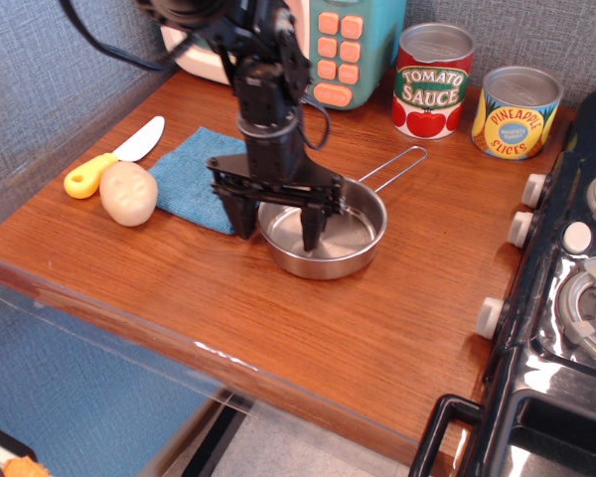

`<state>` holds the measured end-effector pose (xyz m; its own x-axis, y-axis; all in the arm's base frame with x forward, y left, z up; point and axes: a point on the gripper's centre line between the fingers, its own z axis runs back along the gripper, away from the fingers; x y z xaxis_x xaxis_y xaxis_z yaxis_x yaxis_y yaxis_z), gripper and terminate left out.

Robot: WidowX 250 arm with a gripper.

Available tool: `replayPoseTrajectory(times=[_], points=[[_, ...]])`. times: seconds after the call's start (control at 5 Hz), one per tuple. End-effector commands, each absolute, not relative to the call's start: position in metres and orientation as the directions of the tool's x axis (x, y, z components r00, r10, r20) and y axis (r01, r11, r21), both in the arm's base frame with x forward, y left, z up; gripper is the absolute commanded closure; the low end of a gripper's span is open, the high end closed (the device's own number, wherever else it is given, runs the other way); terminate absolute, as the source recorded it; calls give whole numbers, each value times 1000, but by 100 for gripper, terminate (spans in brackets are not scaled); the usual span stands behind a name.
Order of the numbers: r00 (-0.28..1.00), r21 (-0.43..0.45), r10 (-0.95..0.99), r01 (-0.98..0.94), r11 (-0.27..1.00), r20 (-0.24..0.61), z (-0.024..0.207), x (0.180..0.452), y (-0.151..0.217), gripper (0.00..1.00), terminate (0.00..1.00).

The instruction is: Move pot on top of blue towel

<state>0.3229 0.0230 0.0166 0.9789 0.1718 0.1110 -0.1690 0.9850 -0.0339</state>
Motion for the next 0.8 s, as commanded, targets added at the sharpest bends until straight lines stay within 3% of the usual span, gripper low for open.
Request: replayPoseTrajectory(times=[0.0,0.2,0.6], points=[[976,4,133,-135,991,170,19,333,16,100,0],[973,-9,128,-128,992,194,24,333,14,100,0],[950,-37,16,-4,999,311,70,343,34,100,0]])
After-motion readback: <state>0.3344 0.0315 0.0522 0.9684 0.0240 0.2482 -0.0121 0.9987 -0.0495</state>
